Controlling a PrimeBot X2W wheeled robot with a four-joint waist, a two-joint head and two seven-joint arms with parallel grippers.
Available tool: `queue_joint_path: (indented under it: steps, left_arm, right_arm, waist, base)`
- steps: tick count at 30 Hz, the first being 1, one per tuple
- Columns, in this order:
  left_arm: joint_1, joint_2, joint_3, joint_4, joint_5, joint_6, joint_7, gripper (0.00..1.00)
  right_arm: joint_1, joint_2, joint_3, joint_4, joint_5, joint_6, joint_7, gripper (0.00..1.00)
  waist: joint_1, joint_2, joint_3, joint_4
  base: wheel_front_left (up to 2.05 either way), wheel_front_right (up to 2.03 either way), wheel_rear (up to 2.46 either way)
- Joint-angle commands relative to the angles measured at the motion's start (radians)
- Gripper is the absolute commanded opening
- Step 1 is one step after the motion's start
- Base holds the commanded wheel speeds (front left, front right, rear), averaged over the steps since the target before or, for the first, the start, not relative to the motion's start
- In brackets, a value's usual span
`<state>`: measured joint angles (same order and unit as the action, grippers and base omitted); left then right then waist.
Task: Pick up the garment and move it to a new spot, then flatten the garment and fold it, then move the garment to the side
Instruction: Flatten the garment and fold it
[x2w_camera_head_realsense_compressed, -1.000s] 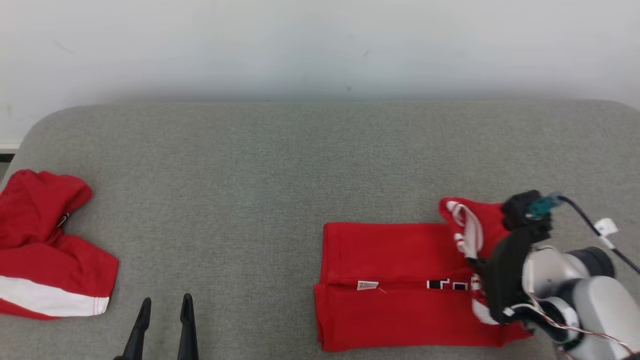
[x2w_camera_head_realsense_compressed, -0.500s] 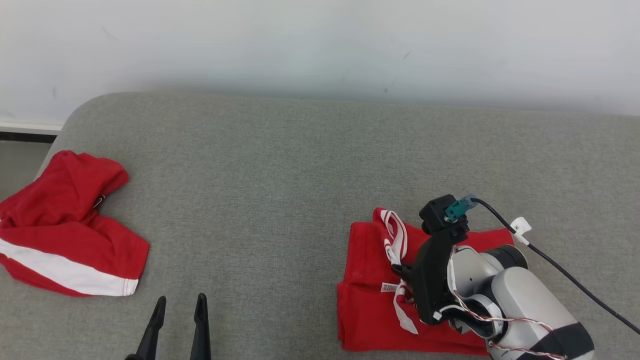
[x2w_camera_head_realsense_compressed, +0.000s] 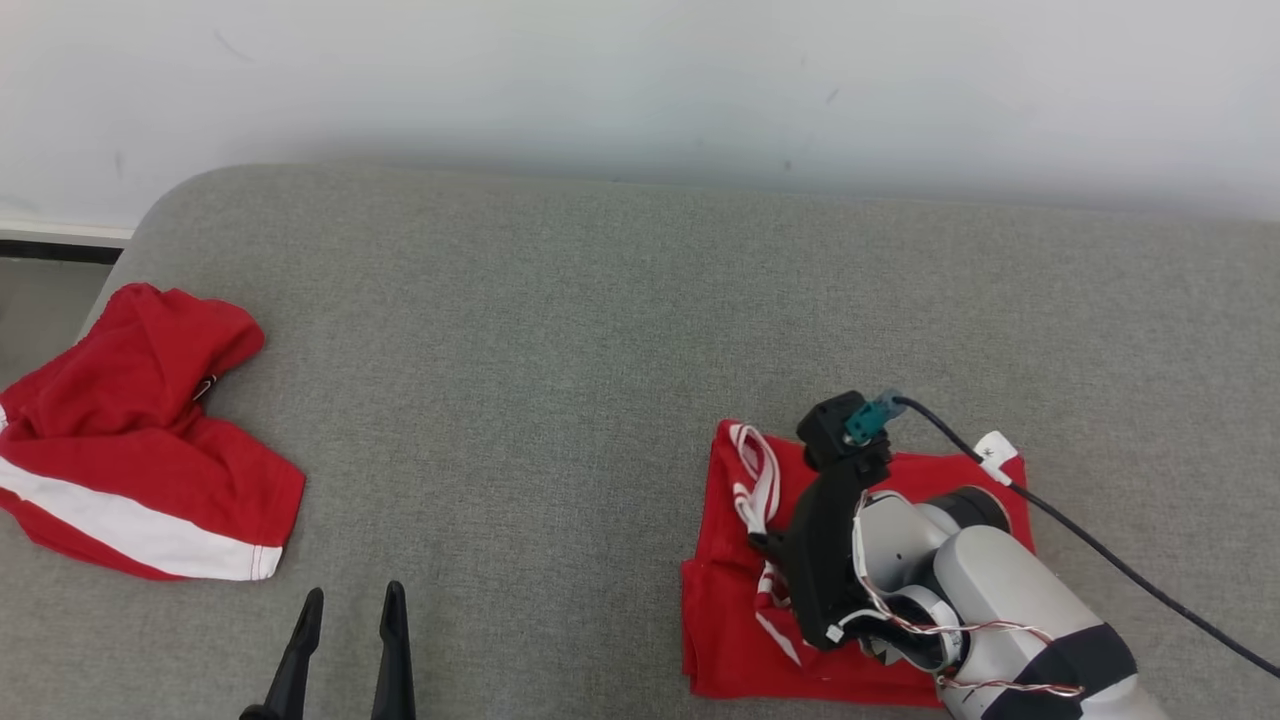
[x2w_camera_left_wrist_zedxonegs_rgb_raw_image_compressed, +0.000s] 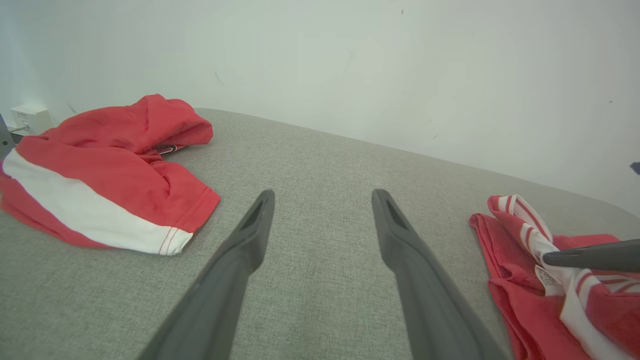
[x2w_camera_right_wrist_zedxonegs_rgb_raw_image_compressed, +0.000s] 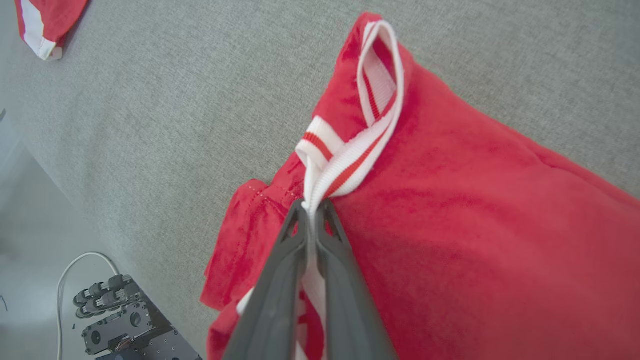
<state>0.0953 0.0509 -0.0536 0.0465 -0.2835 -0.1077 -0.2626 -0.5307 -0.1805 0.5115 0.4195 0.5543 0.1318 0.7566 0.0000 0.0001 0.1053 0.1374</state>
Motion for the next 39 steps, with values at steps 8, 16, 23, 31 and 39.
queue_joint_path:
  steps: [8, 16, 23, 31, 39]
  left_arm:
    - [-0.020, -0.001, -0.003, -0.001, -0.006, 0.006, -0.003, 1.00]
    - [-0.003, -0.001, 0.016, 0.000, 0.004, 0.009, -0.003, 1.00]
    - [0.017, -0.001, 0.023, -0.006, 0.010, 0.010, -0.003, 1.00]
    - [0.037, -0.001, 0.035, -0.012, 0.016, 0.009, -0.003, 1.00]
    - [0.054, -0.001, 0.045, 0.002, 0.029, 0.004, -0.003, 1.00]
  right_arm:
    - [-0.022, 0.013, 0.036, 0.028, 0.052, -0.002, -0.033, 1.00]
    - [-0.006, 0.014, -0.057, -0.064, 0.130, -0.002, -0.190, 1.00]
    - [0.118, -0.087, -0.204, -0.152, 0.051, -0.002, -0.397, 1.00]
    - [0.351, -0.152, -0.366, -0.181, -0.109, -0.002, -0.620, 1.00]
    - [0.535, -0.089, -0.441, -0.196, -0.207, -0.002, -0.833, 1.00]
  waist:
    - [0.0000, -0.0001, 0.006, -0.011]
    - [0.0000, -0.0001, -0.021, -0.036]
    - [0.0000, -0.0001, -0.060, -0.062]
    - [0.0000, -0.0001, -0.087, -0.096]
    - [0.0000, -0.0001, -0.120, -0.127]
  base:
    - [0.00, 0.00, 0.00]
    - [0.00, 0.00, 0.00]
    - [0.00, 0.00, 0.00]
    - [0.00, 0.00, 0.00]
    - [0.00, 0.00, 0.00]
